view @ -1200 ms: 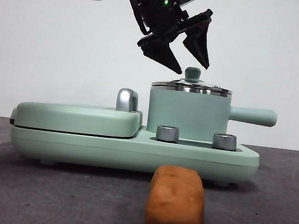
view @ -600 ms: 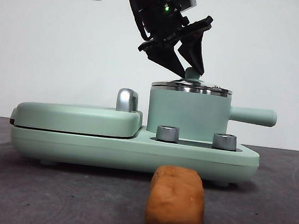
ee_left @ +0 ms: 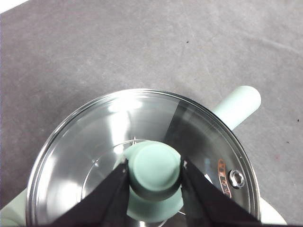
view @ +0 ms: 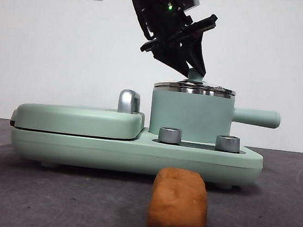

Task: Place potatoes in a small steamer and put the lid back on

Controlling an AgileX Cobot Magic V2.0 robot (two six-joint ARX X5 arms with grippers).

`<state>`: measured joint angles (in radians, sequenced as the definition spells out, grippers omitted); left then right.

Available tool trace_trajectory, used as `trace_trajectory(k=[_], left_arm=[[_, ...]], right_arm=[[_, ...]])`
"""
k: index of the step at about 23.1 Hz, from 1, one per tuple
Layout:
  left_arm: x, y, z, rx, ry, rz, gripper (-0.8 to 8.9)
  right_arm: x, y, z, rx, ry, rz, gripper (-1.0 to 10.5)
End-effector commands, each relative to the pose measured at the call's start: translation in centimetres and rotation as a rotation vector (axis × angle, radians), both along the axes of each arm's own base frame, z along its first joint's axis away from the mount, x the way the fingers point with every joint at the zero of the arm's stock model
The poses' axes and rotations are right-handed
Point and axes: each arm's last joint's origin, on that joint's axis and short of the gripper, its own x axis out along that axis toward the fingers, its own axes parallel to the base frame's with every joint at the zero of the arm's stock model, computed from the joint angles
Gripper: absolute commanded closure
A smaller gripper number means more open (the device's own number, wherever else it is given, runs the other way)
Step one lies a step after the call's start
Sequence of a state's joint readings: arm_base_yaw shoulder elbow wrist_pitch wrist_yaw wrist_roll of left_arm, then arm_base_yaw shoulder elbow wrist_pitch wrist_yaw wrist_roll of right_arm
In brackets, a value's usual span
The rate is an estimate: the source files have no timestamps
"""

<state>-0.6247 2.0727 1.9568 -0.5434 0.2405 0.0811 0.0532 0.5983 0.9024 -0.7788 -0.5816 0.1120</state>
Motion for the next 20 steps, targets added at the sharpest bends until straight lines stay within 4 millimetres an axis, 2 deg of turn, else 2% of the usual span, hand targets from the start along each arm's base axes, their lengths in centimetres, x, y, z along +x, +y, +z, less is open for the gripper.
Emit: trace_trajectory(k=[1,5,8,12,15,20], left_arm=[[-0.6,0.2,2.3,-0.043,-0.036,0.006,7.88],[-2.1,1.8,5.7,-0.073,-0.086,0.009,7.88],[-3.1,3.4,7.8,-0.081,-0.106,0.025,7.88],[-4.0,6.1,9.8,-0.055,-0.115,0.05,7.88],[-4.4,8.7,11.2,-0.054,-0.129,0.098,7.88],[-4.7,11.6,12.9,-0.067,-0.161,0.163,7.89]], right_arm=[[0.2,0.0,0.4,0.002,0.013,-0.012,4.8],[1.4,0.6,0.6,0.012,0.105,0.018,4.8],[2.9,1.9,0.8,0.021,0.187,0.039,4.8],[4.6,5.3,0.2,-0.007,0.277,0.062,4.8],[5.5,9.0,-1.3,-0.05,0.384,0.08,4.8],[6.0,12.8,-3.6,-0.147,0.479,0.085,4.8]])
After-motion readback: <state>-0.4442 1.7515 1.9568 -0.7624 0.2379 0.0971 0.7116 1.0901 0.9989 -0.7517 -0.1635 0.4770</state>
